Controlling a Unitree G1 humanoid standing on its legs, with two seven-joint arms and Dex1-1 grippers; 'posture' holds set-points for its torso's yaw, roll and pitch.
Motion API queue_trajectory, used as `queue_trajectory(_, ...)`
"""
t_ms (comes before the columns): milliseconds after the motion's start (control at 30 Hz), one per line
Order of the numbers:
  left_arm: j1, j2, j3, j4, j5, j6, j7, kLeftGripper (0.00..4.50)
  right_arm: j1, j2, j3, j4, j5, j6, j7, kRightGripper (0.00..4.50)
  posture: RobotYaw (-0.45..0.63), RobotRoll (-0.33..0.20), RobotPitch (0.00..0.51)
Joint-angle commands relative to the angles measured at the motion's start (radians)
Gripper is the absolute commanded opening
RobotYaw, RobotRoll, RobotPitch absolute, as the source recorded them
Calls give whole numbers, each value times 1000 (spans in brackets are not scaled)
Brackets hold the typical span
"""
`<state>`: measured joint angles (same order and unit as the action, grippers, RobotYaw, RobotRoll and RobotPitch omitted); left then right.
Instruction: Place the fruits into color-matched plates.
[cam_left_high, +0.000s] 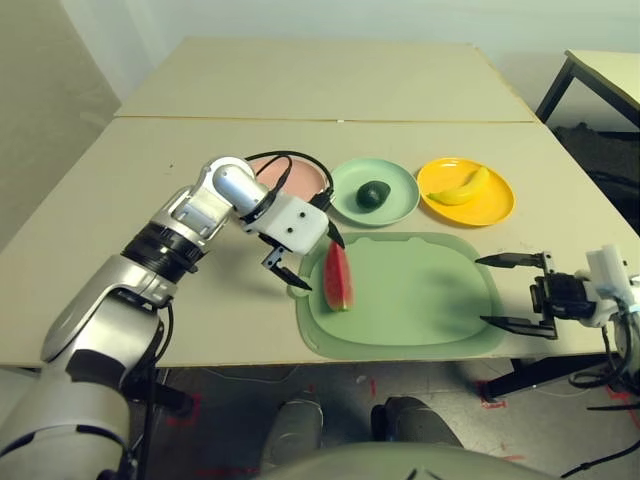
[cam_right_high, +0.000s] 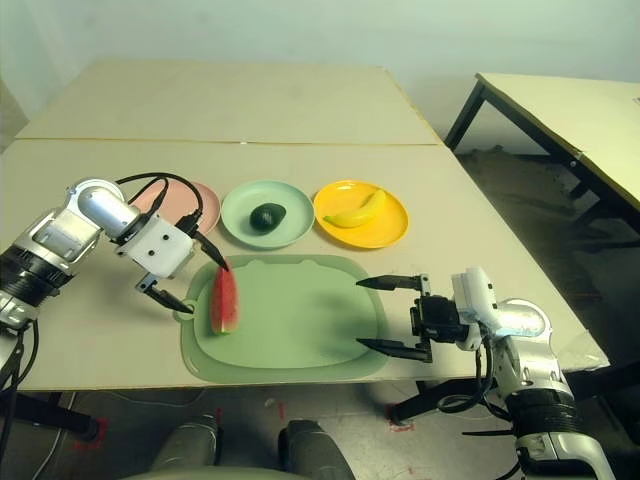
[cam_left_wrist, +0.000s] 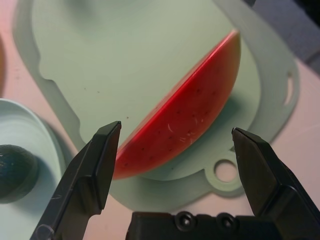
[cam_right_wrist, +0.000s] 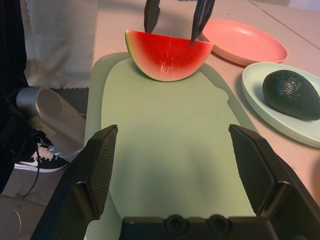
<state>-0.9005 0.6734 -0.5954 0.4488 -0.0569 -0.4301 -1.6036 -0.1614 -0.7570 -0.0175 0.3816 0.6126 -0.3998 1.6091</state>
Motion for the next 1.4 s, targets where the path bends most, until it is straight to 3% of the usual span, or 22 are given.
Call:
queue_trajectory(33, 0, -26, -4, 45, 65, -48, -5, 4500, 6, 9, -14, -4, -28, 0, 5, 4466, -8, 0, 38)
queue_trajectory(533, 78, -96, -8, 115, 199, -128, 88, 4500, 8, 25, -43, -4, -56, 31, 0, 4466, -3, 0, 41)
queue_trajectory(667, 80, -102, -7, 136, 212, -128, 89, 3659, 24, 24, -53, -13, -62, 36, -7, 4500, -6, 0, 39)
queue_trajectory(800, 83, -99, -7, 143, 206, -122, 66, 2228, 35, 25, -63, -14, -64, 34, -9, 4500, -7, 0, 38)
queue_trajectory(833, 83, -98, -4, 143, 201, -118, 61, 2071, 38, 25, -64, -18, -64, 34, -11, 4500, -11, 0, 36)
queue_trajectory(1133, 46, -78, 54, 158, 159, -82, 43, 2068, 43, 36, -82, -43, -62, 55, -56, 4500, -8, 0, 37)
queue_trajectory(1400, -28, -14, 134, 275, 185, -96, 85, 2068, 50, 74, -107, -127, -36, 181, -173, 4500, 4, 0, 38)
